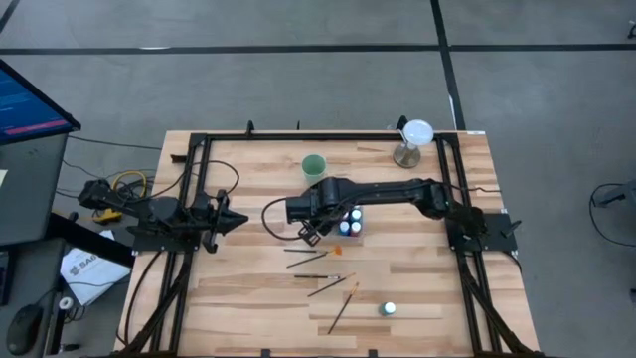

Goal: Pick & Place Paint Supplies
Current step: Put the green paint bottle into the transparent bin

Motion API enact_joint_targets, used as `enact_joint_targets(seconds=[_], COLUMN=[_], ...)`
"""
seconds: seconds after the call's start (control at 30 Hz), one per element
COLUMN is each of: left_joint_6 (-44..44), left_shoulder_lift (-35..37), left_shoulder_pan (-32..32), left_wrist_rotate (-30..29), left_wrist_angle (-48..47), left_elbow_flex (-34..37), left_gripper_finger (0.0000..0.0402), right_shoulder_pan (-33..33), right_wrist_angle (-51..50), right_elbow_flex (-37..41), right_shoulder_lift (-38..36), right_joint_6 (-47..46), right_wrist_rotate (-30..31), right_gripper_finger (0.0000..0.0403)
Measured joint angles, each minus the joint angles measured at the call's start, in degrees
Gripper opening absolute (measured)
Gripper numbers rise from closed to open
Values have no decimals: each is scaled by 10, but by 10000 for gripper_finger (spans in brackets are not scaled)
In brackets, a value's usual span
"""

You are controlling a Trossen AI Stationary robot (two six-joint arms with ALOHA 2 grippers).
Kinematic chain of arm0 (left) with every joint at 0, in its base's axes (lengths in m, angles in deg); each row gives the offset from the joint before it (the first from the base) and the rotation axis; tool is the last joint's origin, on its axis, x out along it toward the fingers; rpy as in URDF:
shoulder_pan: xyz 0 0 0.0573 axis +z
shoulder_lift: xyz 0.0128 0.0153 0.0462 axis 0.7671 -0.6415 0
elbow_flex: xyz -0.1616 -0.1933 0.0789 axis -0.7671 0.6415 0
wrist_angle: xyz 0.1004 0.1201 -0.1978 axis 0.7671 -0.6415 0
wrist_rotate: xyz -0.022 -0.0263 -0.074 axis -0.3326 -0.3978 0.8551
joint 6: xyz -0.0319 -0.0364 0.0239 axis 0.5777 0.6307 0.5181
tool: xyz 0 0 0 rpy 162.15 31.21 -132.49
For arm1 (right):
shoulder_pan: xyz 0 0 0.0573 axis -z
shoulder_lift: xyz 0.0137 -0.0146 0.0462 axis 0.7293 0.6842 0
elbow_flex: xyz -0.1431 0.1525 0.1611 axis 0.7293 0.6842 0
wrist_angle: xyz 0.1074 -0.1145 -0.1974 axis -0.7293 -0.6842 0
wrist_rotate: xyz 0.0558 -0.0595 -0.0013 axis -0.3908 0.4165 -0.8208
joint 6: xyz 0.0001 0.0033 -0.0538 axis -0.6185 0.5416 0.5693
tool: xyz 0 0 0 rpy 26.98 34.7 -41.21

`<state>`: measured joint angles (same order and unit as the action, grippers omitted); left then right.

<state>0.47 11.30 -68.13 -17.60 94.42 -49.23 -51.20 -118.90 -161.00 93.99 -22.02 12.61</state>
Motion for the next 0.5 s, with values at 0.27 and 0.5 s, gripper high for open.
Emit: enact_joint_targets(seconds=[0.27, 0.5], left_joint_6=[0, 0], left_shoulder_lift=[-8, -9], left_shoulder_pan=[0, 0], left_wrist_rotate=[-2, -2], left_wrist_angle=[2, 4], left_elbow_flex=[0, 0], left_gripper_finger=[8, 8], right_shoulder_pan=[4, 3], right_wrist_angle=[-6, 13], right_elbow_flex=[0, 28], right_shoulder_lift=[0, 0], right_joint_6=[-56, -71], right_wrist_rotate=[-2, -1], right_gripper_finger=[108, 108])
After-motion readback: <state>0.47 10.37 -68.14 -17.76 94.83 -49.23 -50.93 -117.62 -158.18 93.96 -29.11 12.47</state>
